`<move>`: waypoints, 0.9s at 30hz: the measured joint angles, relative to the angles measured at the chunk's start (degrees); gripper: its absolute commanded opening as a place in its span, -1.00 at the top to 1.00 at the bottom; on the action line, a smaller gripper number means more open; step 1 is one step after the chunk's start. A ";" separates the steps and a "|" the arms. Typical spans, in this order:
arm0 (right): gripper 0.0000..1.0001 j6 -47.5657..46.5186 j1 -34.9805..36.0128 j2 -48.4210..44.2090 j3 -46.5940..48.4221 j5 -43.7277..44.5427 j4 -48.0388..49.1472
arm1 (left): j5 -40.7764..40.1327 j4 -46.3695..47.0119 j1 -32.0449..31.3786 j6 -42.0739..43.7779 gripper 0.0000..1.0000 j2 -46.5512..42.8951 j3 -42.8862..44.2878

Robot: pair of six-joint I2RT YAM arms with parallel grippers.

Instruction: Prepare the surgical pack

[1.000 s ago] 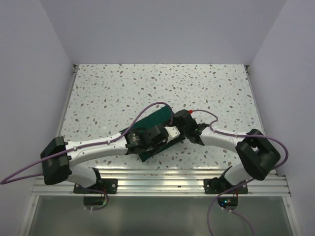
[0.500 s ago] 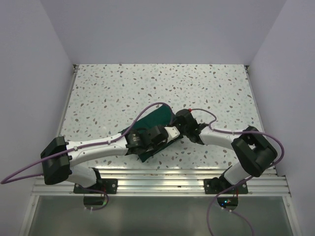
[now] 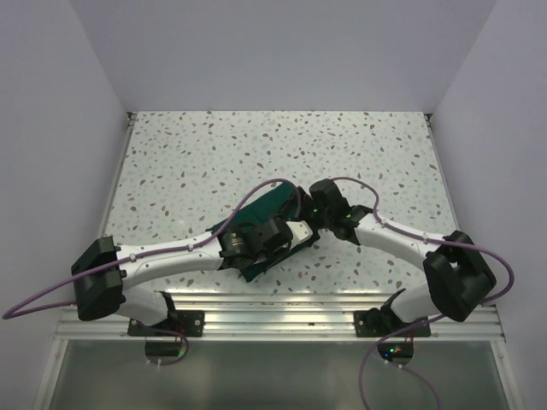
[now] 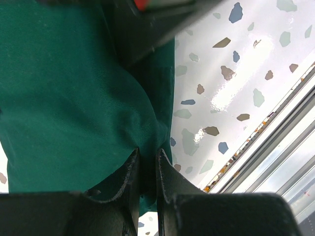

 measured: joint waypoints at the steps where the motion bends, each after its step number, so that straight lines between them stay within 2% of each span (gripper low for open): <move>1: -0.82 0.57 0.55 -0.07 -0.37 -0.55 0.31 | -0.02 0.00 0.00 0.00 1.00 0.02 0.00; 5: -0.82 2.21 2.27 -0.96 -3.02 -0.59 -1.49 | 0.00 0.00 0.00 0.02 1.00 0.22 0.00; 8: -0.76 3.06 1.97 -6.62 -7.30 -0.02 -4.02 | 0.00 0.00 0.00 0.00 1.00 0.24 0.00; 11: -0.54 3.67 0.83 -13.73 -11.13 0.68 -6.14 | 0.00 0.00 0.00 0.00 1.00 0.24 0.00; 12: -0.30 3.78 0.52 -15.61 -12.11 1.05 -6.69 | 0.00 0.00 0.00 0.00 1.00 0.24 0.00; 13: -0.16 3.65 0.20 -16.92 -12.85 1.14 -6.82 | 0.00 0.00 0.00 0.00 1.00 0.24 0.00; 14: 0.06 3.72 0.04 -17.55 -13.35 1.31 -6.99 | 0.02 0.00 0.00 0.00 1.00 0.24 0.00; 15: 0.45 3.52 0.02 -17.68 -13.70 1.31 -7.06 | 0.02 0.00 0.00 0.00 1.00 0.24 0.00; 18: 0.84 2.38 0.02 -16.20 -14.05 1.03 -6.95 | 0.02 0.00 0.00 0.02 1.00 0.22 0.00; 19: 0.92 1.77 0.02 -15.02 -14.05 0.90 -6.21 | 0.02 0.00 0.00 0.02 1.00 0.22 0.00; 21: 1.00 0.83 0.02 -12.11 -14.03 0.59 -4.57 | 0.02 0.00 0.00 0.04 1.00 0.22 0.00; 27: 1.00 -1.88 0.02 -5.66 -13.18 0.07 -0.85 | 0.04 0.00 0.00 0.11 1.00 0.20 0.00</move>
